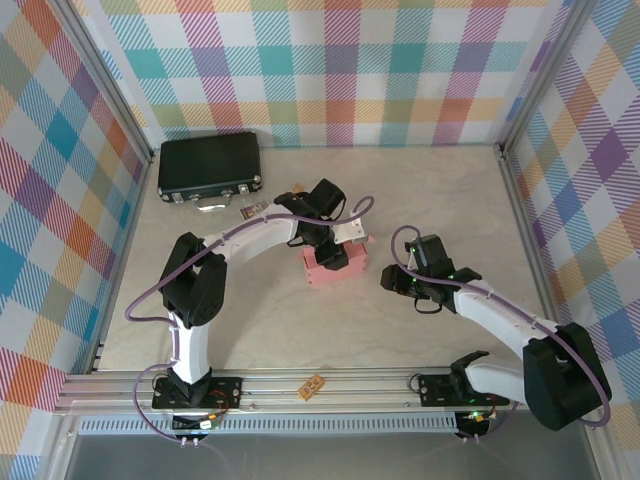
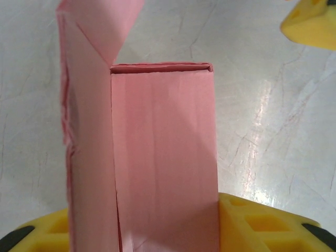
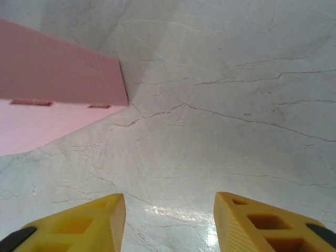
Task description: Fold the paper box
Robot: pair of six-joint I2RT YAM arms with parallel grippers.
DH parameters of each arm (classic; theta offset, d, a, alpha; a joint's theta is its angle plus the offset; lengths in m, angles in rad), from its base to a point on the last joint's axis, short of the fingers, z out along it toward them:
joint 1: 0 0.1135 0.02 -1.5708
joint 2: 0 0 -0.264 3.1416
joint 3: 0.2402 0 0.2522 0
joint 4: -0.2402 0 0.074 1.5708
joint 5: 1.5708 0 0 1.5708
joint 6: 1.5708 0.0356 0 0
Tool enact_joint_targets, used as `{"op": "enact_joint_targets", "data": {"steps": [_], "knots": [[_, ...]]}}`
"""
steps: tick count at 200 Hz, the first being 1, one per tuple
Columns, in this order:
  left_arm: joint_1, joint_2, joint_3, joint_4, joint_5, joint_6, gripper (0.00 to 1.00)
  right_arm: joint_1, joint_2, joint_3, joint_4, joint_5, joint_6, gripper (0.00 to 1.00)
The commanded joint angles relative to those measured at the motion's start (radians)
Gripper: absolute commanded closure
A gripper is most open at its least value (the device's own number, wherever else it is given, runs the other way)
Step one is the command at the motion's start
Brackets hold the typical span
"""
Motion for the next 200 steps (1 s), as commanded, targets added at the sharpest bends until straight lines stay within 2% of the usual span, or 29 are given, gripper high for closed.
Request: {"op": "enact_joint_targets", "data": {"steps": [1,53,99,132,136,149,152,156,200], "knots": [[0.007,0.015,0.005,-0.015,0.06,0.104,0.52,-0.009,-0.017,-0.014,-0.026,-0.005,0.005,0.51],[0.008,0.026,0.006,-0.013,0.083,0.248,0.5,-0.008,-0.014,-0.002,-0.035,-0.011,0.009,0.51],[0.012,0.038,0.035,-0.017,0.078,0.269,0.46,-0.009,-0.015,0.009,-0.051,-0.007,0.008,0.5],[0.012,0.028,0.062,-0.039,0.074,0.259,0.32,-0.01,-0.015,0.021,-0.065,0.001,-0.001,0.5],[0.012,0.026,0.065,-0.043,0.074,0.256,0.27,-0.01,-0.015,0.022,-0.066,0.002,-0.002,0.5],[0.012,0.02,0.076,-0.052,0.066,0.245,0.25,-0.009,-0.012,0.028,-0.07,0.004,-0.009,0.5],[0.012,0.018,0.077,-0.054,0.064,0.243,0.16,-0.01,-0.011,0.03,-0.072,0.005,-0.01,0.5],[0.012,0.014,0.08,-0.058,0.063,0.242,0.12,-0.012,-0.012,0.032,-0.076,0.005,-0.013,0.5],[0.009,-0.043,0.098,-0.122,0.076,0.218,0.1,-0.018,-0.021,0.07,-0.112,0.02,-0.048,0.5]]}}
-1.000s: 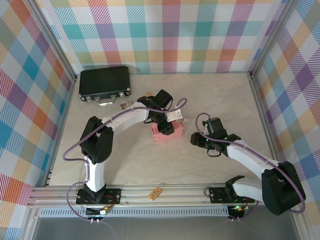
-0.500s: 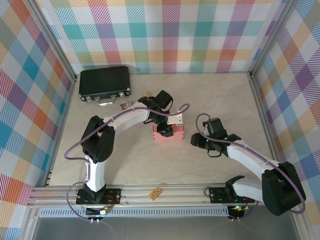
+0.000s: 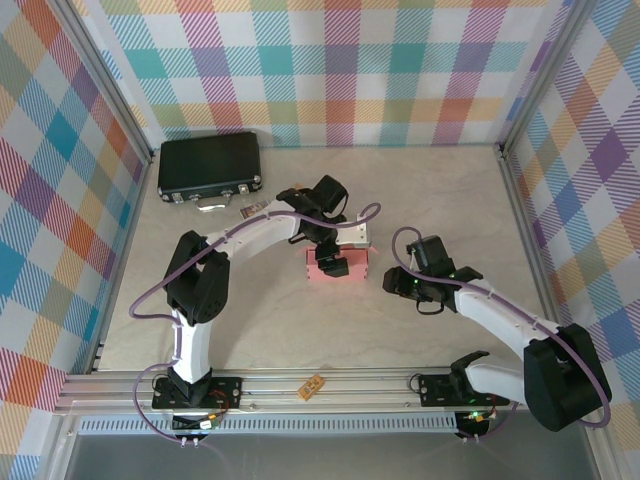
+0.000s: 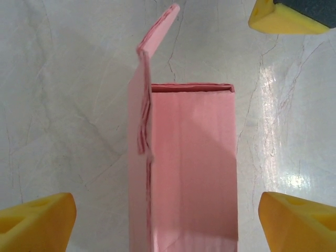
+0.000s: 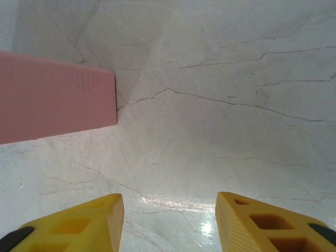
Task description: Fold the paper box
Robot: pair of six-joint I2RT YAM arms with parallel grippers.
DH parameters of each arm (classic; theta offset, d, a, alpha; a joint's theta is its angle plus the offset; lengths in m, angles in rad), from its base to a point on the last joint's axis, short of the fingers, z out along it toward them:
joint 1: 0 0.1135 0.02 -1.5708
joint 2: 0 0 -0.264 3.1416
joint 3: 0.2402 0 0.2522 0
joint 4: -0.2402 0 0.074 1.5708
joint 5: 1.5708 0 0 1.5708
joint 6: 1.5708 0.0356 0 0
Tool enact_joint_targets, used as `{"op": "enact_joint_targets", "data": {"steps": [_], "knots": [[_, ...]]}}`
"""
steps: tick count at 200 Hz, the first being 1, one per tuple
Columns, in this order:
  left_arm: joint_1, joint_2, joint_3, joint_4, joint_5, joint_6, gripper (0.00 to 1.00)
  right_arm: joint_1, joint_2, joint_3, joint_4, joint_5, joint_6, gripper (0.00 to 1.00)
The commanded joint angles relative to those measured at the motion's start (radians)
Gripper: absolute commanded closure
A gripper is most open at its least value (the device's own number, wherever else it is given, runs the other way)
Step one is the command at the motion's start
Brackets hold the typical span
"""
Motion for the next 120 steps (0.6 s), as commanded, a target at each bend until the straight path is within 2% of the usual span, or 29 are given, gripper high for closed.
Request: {"op": "enact_joint_targets", "data": {"steps": [1,23,42,79,120], "knots": [[0.007,-0.073,0.034,-0.078,0.025,-0.011,0.1,-0.01,-0.021,0.053,-0.038,0.015,-0.042,0.5],[0.008,-0.143,0.009,-0.067,0.017,-0.072,0.1,-0.013,-0.024,0.087,-0.07,0.015,-0.081,0.49],[0.011,-0.231,-0.044,0.005,-0.019,-0.181,0.1,-0.013,-0.027,0.127,-0.104,0.005,-0.139,0.49],[0.044,-0.405,-0.192,0.17,-0.157,-0.485,0.08,-0.014,-0.034,0.214,-0.176,-0.001,-0.266,0.49],[0.075,-0.498,-0.3,0.163,-0.37,-0.794,0.08,-0.013,-0.008,0.33,-0.239,-0.031,-0.4,0.48]]}}
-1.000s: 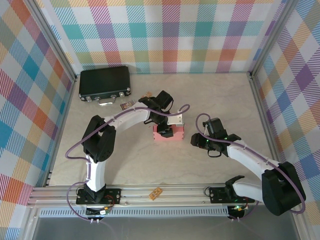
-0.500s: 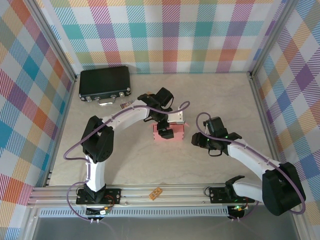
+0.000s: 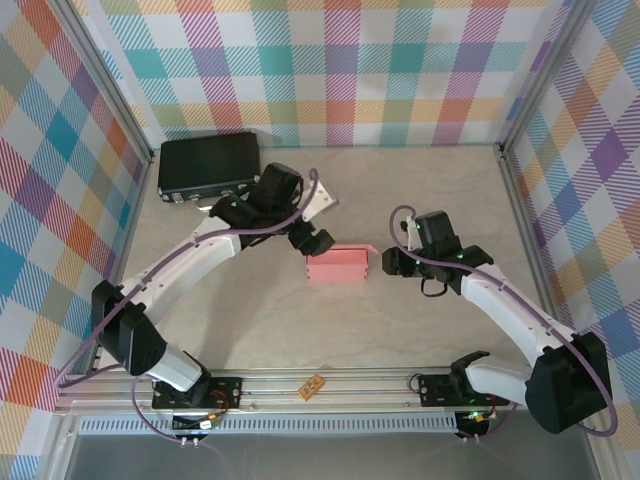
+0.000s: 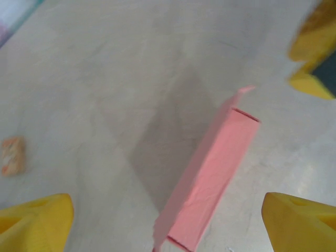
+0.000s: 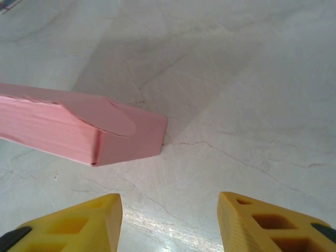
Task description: Fold the paper box
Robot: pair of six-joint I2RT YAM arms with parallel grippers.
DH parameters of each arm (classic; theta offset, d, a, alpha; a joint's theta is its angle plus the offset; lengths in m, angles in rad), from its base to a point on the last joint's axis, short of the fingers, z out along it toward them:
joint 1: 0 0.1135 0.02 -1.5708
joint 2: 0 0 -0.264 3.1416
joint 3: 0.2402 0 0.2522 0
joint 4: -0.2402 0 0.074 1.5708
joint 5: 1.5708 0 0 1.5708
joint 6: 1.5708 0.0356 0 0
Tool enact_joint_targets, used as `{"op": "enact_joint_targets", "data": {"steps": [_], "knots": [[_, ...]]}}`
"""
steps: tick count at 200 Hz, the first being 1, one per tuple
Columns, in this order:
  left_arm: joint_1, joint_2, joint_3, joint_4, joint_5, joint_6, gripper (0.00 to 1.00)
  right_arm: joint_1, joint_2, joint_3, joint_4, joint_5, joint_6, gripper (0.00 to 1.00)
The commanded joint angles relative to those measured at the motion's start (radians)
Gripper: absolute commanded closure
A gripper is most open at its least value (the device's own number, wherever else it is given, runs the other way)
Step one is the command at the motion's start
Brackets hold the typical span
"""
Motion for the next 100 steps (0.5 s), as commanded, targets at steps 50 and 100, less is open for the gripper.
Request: {"op": "enact_joint_targets", "data": {"steps": [50,100], "knots": [[0.03,-0.113,-0.198,0.032,-0.176,-0.388,0.12,-0.002,0.074,0.191,-0.134,-0.096,-0.243,0.49],[0.1,-0.093,-0.257,0.044,-0.069,-0.481,0.28,-0.003,0.168,0.251,-0.151,-0.198,-0.257,0.54]]}}
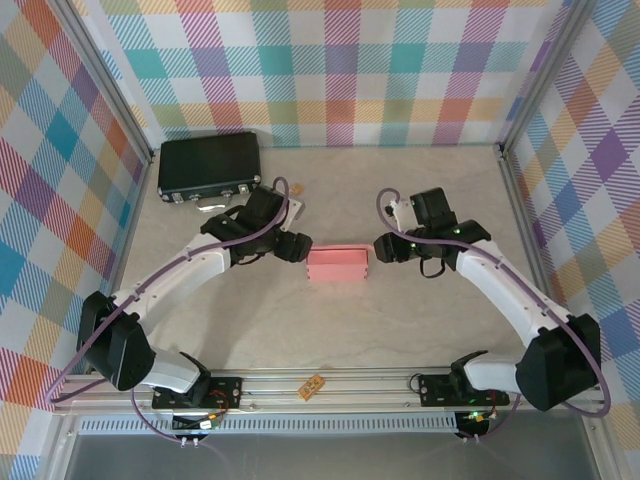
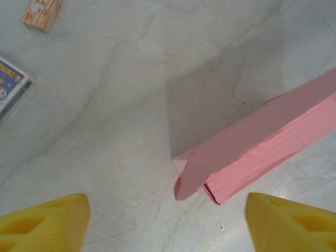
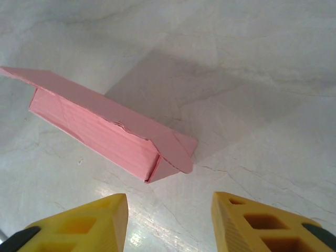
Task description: Fold the paper box
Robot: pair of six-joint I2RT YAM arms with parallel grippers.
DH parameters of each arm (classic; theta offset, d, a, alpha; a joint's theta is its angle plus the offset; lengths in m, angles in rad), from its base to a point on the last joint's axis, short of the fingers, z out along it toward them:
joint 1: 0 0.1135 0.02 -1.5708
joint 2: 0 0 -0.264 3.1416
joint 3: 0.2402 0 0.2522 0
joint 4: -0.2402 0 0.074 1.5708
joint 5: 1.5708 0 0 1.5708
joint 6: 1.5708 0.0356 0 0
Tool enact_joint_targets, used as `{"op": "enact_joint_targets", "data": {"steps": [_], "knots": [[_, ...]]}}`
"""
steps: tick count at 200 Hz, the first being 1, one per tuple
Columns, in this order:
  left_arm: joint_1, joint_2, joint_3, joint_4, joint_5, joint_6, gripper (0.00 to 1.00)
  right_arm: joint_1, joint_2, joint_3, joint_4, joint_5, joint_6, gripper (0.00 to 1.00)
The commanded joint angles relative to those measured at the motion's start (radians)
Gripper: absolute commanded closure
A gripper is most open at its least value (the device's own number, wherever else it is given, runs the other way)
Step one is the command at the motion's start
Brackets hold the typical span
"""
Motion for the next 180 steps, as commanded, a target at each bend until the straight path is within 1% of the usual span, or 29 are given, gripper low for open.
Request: {"op": "enact_joint_targets", "data": {"steps": [1,22,35,89,130,180], "knots": [[0.042,-0.007,-0.033,0.022,0.064,-0.082,0.28,-0.003,0.035,0.041,-0.032,-0.083,-0.033,0.54],[0.065,0.0,-0.062,0.062,0.132,-0.107,0.34,-0.003,0.068,0.053,-0.024,-0.087,-0.03,0.55],[0.071,0.0,-0.076,0.089,0.177,-0.103,0.35,-0.003,0.079,0.055,-0.011,-0.078,-0.028,0.56],[0.073,0.033,-0.094,0.133,0.259,-0.066,0.43,-0.003,0.133,0.082,-0.012,-0.041,-0.032,0.56],[0.073,0.061,-0.09,0.14,0.276,-0.057,0.44,-0.003,0.161,0.089,-0.004,-0.056,-0.032,0.56],[0.073,0.072,-0.086,0.126,0.295,-0.044,0.53,-0.003,0.178,0.09,-0.005,-0.082,-0.025,0.59]]}}
